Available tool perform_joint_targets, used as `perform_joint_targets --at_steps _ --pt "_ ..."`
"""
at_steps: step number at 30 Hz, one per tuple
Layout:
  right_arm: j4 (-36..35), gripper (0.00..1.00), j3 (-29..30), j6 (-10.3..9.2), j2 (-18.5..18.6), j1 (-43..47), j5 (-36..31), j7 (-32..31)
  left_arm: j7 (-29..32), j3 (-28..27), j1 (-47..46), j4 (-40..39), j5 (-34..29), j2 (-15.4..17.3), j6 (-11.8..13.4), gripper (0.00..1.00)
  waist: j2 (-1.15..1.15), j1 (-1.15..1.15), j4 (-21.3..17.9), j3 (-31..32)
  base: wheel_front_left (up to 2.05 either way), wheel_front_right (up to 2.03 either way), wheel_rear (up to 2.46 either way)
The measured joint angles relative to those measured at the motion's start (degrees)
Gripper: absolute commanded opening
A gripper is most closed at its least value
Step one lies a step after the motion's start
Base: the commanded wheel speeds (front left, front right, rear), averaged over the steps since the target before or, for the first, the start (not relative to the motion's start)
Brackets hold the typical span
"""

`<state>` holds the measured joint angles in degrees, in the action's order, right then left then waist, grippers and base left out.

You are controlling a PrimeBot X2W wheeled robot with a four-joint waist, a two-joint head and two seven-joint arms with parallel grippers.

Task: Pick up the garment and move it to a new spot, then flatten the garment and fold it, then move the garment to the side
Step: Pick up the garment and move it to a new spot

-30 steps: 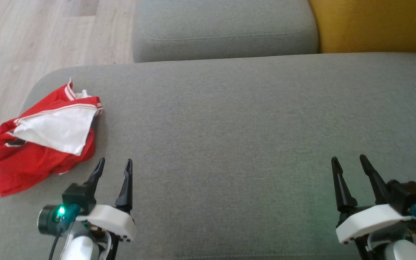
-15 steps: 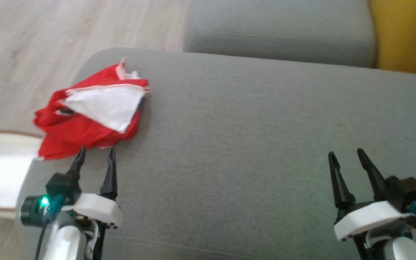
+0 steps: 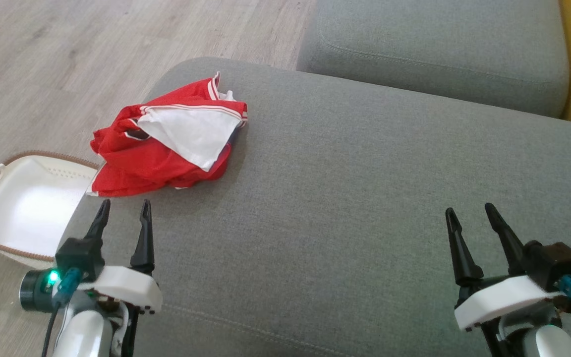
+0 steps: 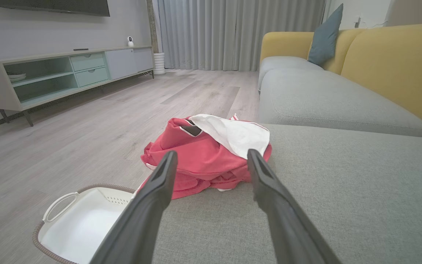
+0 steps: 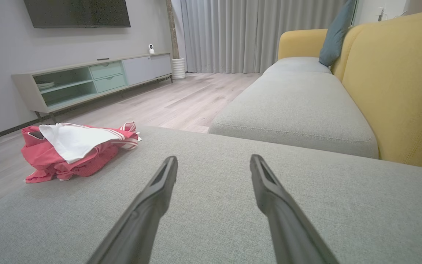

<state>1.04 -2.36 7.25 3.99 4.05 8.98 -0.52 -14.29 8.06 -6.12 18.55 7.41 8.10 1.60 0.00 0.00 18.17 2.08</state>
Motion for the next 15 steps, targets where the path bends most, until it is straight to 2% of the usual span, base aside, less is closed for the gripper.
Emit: perform_joint_targets --at_steps 12,15 --pt "-0.69 1.00 -0.23 0.00 -0.05 0.00 0.01 -0.59 0.02 0.43 -0.14 -0.68 1.33 -0.23 0.38 1.00 0.00 0.00 -0.13 -1.75 0.00 0.00 0.00" --pt "-2.22 1.00 -0.55 0.00 0.10 -0.19 0.01 -1.59 0.74 0.33 -1.93 -0.69 2.27 -0.16 -0.32 1.00 0.00 0.00 -0.58 -3.68 0.00 0.00 0.00"
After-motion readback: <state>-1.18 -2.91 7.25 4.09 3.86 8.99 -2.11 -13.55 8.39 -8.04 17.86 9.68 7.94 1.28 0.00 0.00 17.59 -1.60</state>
